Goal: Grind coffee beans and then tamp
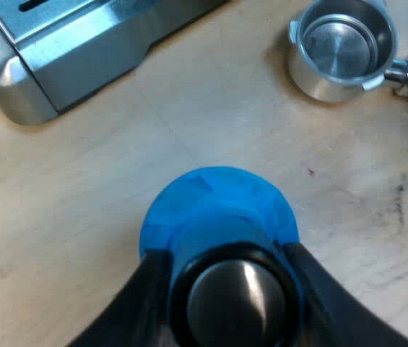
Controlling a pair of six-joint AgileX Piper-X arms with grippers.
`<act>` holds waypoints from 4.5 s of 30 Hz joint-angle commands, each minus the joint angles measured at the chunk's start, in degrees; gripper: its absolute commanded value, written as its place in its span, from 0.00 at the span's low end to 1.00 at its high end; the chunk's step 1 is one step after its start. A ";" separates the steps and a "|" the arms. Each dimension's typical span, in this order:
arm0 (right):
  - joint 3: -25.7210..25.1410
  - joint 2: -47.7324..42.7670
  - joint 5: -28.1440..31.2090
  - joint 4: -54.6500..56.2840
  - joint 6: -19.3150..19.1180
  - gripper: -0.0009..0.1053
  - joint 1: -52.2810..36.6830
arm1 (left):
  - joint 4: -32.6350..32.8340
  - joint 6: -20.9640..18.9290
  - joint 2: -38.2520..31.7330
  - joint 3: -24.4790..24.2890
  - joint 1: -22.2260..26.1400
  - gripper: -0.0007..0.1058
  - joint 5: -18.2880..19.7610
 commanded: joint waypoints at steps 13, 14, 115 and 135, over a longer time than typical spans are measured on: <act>5.83 -10.34 2.53 9.82 4.83 0.59 0.10 | -1.05 0.03 -0.27 -0.31 -7.71 0.01 1.18; 6.58 -11.04 2.53 9.82 5.19 0.59 0.10 | -1.10 0.03 -0.27 -0.31 -7.81 0.01 1.18; 9.22 -12.59 2.06 9.69 4.72 0.59 0.10 | -19.07 5.46 52.12 -16.04 -15.79 0.01 2.00; 9.22 -12.59 2.06 9.69 4.72 0.59 0.10 | -22.48 5.61 52.12 -7.01 -16.03 0.01 2.00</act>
